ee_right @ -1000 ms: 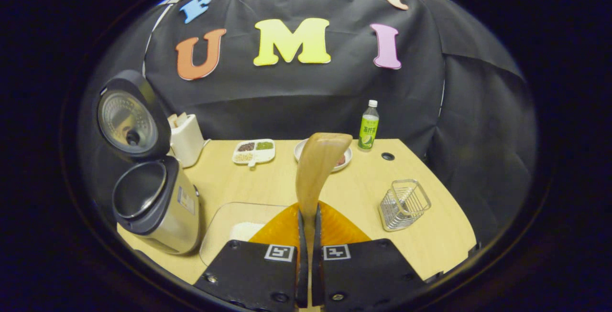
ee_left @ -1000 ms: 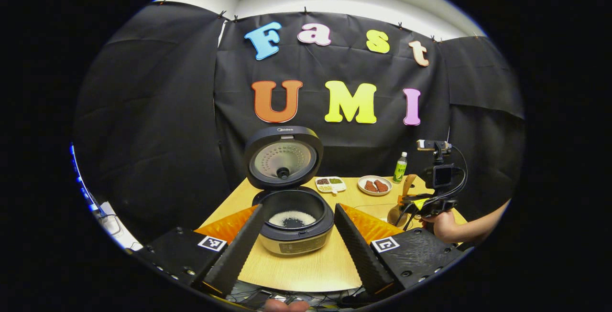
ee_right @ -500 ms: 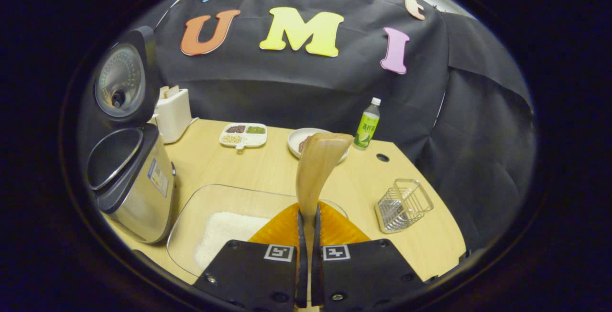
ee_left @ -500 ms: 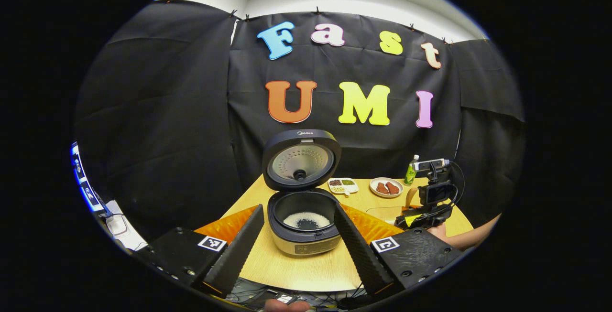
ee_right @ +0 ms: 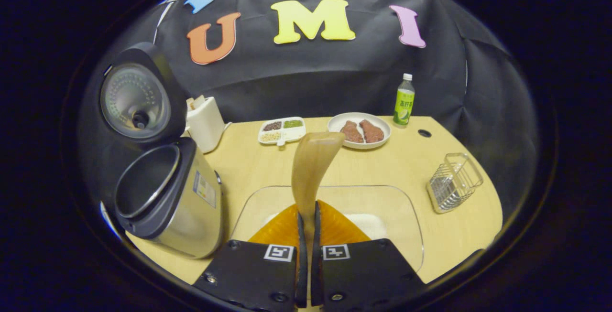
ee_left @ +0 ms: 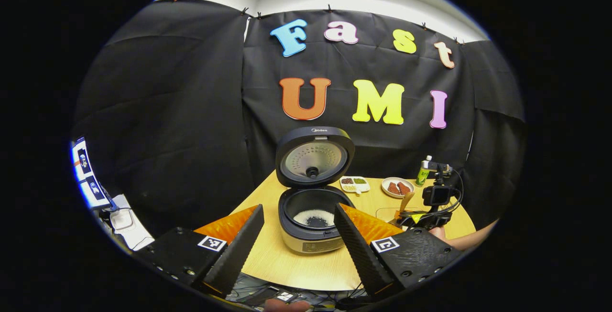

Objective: Close the left gripper, press the button to open the rice cooker; take a wooden spoon from the chopstick holder with the right hand, scoop a spoonful of rice and pour it into the rice cooker, then put the wooden spoon back into the chopstick holder.

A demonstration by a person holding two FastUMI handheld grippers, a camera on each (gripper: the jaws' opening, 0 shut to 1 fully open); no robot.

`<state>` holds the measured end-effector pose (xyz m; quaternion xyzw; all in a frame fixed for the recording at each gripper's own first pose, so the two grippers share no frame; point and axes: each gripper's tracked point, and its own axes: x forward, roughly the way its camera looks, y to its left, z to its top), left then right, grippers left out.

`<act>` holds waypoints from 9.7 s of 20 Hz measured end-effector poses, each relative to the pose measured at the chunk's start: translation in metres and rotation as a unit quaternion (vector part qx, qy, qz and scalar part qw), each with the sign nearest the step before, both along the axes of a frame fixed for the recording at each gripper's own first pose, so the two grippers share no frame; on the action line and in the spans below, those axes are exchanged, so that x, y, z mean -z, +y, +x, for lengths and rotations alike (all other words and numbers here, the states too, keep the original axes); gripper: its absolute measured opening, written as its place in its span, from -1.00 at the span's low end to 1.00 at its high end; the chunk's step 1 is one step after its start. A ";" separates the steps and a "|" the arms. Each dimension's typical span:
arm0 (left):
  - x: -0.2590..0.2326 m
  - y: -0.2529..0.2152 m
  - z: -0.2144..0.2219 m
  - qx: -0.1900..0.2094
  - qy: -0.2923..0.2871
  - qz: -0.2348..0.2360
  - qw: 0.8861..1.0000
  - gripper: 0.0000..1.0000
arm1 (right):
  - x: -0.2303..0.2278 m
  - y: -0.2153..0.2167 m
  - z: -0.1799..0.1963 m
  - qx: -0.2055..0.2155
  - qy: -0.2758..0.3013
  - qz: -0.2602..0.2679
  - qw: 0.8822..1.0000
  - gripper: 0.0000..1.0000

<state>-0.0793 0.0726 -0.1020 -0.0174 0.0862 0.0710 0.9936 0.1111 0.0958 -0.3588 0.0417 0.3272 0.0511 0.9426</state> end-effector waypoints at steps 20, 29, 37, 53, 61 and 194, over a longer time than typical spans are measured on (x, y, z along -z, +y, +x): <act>-0.012 -0.049 0.031 0.009 -0.007 0.003 1.000 0.89 | -0.031 -0.057 0.007 0.059 0.076 0.294 0.951 -0.83; -0.008 -0.053 0.039 0.005 -0.005 -0.001 1.000 0.90 | -0.106 -0.086 0.015 0.073 0.037 0.359 0.930 -0.84; -0.001 -0.031 0.022 -0.025 0.000 -0.003 1.000 0.89 | -0.161 0.021 0.026 -0.020 0.031 0.380 0.924 -0.84; -0.002 0.015 -0.006 -0.097 -0.012 -0.027 0.995 0.90 | -0.145 0.174 0.033 -0.149 0.012 0.245 0.958 -0.83; 0.000 0.024 -0.015 -0.117 -0.012 -0.030 0.993 0.89 | -0.134 0.189 0.034 -0.175 -0.018 0.178 0.968 -0.83; -0.077 0.005 0.257 -0.045 0.067 -0.030 0.996 0.90 | -0.207 -0.270 -0.069 0.069 -0.201 -0.026 0.977 1.00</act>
